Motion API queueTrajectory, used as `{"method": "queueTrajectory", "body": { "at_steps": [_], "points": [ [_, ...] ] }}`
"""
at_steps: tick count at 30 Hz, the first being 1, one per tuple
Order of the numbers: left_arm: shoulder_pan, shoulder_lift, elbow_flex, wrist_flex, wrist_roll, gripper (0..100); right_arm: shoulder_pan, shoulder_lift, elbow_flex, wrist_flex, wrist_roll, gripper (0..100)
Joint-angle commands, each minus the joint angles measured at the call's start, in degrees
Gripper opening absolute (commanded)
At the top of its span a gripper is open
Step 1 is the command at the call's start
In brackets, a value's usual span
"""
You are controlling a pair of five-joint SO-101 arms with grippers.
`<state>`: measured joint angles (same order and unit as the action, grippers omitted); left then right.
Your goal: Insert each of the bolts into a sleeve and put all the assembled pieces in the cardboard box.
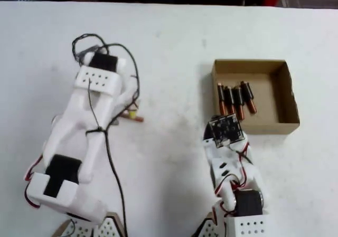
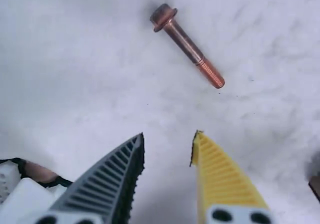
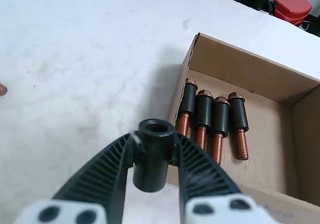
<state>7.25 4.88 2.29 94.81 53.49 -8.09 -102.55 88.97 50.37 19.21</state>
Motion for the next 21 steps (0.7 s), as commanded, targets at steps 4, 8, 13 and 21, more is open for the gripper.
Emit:
{"method": "queueTrajectory", "body": {
  "at_steps": [4, 8, 13, 21],
  "points": [
    [0.7, 3.1, -0.8, -1.4, 2.9, 18, 0.3, -0.7, -0.5, -0.7, -0.2, 1.7],
    [0.8, 6.8, -0.9, -3.3, 3.0, 18, 0.3, -0.7, -0.5, -0.7, -0.2, 1.7],
    [0.8, 8.5, -0.9, -5.6, 3.1, 18, 0.3, -0.7, -0.5, -0.7, -0.2, 1.7],
    [-0.2, 8.8, -0.8, -6.0, 7.9, 18, 0.3, -0.7, -0.5, -0.4, -0.2, 1.7]
  ]
}}
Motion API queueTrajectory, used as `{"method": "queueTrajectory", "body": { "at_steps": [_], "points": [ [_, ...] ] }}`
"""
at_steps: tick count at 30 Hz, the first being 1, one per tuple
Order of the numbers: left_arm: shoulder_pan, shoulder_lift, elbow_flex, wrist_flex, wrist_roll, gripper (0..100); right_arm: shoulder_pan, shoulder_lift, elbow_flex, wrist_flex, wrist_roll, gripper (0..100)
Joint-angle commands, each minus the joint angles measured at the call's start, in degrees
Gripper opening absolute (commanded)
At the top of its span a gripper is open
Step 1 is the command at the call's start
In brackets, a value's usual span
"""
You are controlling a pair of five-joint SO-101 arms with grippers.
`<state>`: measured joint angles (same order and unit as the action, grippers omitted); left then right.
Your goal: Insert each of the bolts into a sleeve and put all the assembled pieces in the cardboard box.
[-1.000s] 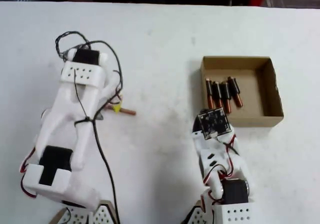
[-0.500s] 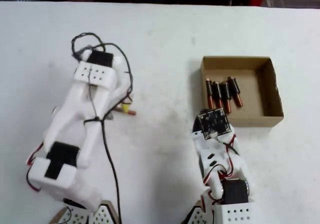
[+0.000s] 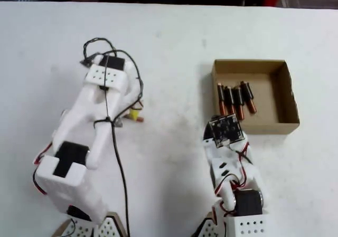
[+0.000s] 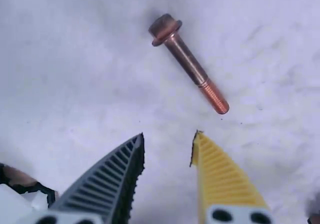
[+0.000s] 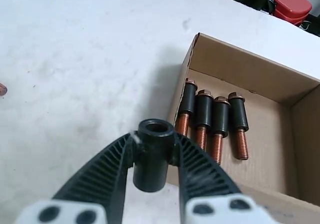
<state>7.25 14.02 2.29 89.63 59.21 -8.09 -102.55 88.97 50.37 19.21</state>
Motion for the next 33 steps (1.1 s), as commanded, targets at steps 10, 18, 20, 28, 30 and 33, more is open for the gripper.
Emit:
{"method": "queueTrajectory", "body": {
  "at_steps": [10, 18, 20, 28, 30, 33],
  "points": [
    [-2.5, 2.2, -0.8, -4.6, 9.5, 18, 0.3, -0.7, -0.5, -0.4, -0.2, 1.7],
    [-4.6, 7.2, -2.2, -6.9, 10.0, 18, 0.2, -0.7, -0.5, -0.6, -0.2, 1.7],
    [-4.7, 7.2, -2.6, -7.1, 10.0, 18, 0.2, -0.7, -0.5, -0.5, -0.2, 1.7],
    [-4.7, 7.3, -2.2, -10.5, 10.1, 18, 0.2, -0.7, -0.5, -0.4, -0.2, 1.7],
    [-4.7, 7.3, -2.5, -11.5, 10.1, 18, 0.2, -0.7, -0.5, -0.4, -0.2, 1.7],
    [-4.7, 7.3, -2.6, -13.4, 10.1, 18, 0.2, -0.7, -0.5, -0.4, -0.2, 1.7]
  ]
}}
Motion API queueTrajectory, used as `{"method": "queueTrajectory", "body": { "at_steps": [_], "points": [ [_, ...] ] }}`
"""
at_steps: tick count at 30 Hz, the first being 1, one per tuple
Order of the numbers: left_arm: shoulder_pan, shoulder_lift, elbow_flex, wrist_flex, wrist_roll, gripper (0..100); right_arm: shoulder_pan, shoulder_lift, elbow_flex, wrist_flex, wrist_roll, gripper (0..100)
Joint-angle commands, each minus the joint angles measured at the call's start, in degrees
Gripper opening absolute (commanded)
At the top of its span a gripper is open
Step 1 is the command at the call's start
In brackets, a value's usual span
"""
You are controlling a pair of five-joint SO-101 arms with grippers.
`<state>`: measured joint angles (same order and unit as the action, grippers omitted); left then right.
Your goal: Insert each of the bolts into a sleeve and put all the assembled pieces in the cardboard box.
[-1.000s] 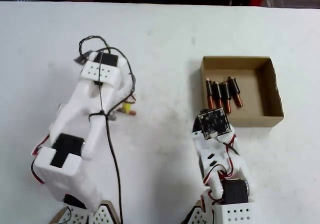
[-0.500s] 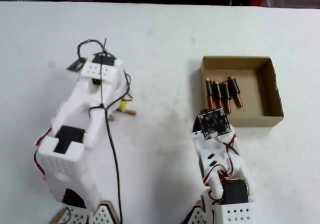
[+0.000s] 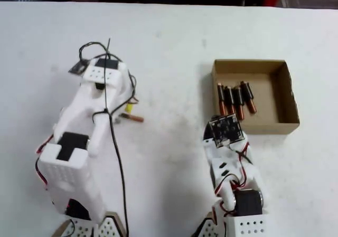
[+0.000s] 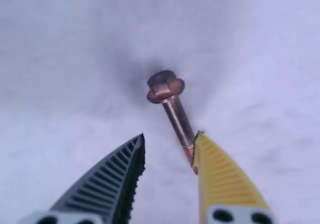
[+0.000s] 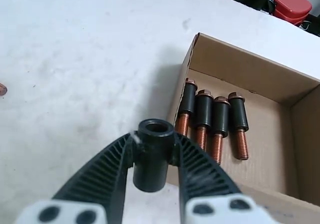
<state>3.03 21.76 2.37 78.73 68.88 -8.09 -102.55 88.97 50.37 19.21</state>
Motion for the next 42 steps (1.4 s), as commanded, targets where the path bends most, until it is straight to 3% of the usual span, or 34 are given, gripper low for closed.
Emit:
{"method": "queueTrajectory", "body": {
  "at_steps": [1, 33, 42],
  "points": [
    [-0.5, -0.5, -2.4, -3.5, 0.4, 18, 0.2, -0.7, -0.5, -0.4, -0.2, 1.7],
    [-2.4, 5.9, -2.8, -6.9, 2.5, 18, 0.3, -0.7, -0.5, -0.4, -0.2, 1.7],
    [-3.8, 6.0, -2.5, -6.9, 7.5, 18, 0.3, -0.7, -0.5, -0.4, -0.2, 1.7]
  ]
}}
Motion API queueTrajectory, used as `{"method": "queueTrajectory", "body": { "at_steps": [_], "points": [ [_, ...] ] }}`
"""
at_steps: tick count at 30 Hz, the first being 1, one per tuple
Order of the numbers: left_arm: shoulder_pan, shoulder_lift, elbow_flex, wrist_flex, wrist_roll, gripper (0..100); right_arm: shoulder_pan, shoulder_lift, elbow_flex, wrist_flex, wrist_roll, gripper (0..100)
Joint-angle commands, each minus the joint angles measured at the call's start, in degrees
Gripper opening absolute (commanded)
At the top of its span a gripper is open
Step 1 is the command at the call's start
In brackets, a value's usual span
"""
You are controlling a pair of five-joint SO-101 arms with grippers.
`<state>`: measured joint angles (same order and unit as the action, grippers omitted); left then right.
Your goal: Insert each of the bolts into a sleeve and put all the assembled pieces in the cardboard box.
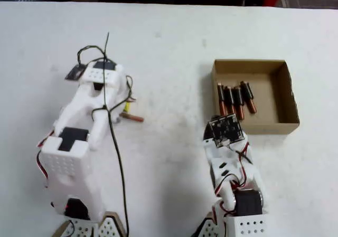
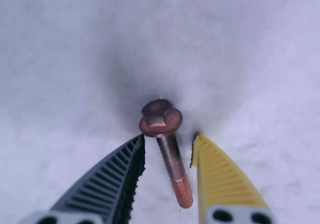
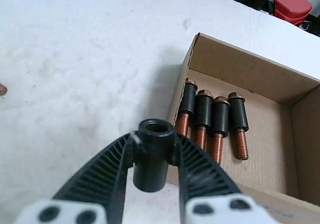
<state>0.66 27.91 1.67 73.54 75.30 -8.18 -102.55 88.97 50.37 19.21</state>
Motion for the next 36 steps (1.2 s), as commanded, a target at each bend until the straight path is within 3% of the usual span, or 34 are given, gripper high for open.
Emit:
{"method": "queueTrajectory", "body": {
  "at_steps": [1, 12, 36],
  "points": [
    [-1.5, -0.1, -1.8, -1.7, 1.2, 18, 0.4, -0.7, -0.5, -0.4, -0.2, 1.7],
    [-1.8, -0.1, -1.7, -1.3, 5.2, 18, 0.4, -0.7, -0.5, -0.4, -0.2, 1.7],
    [-4.3, 0.0, -1.7, -1.7, 2.6, 18, 0.4, -0.7, -0.5, -0.4, -0.2, 1.7]
  ]
}}
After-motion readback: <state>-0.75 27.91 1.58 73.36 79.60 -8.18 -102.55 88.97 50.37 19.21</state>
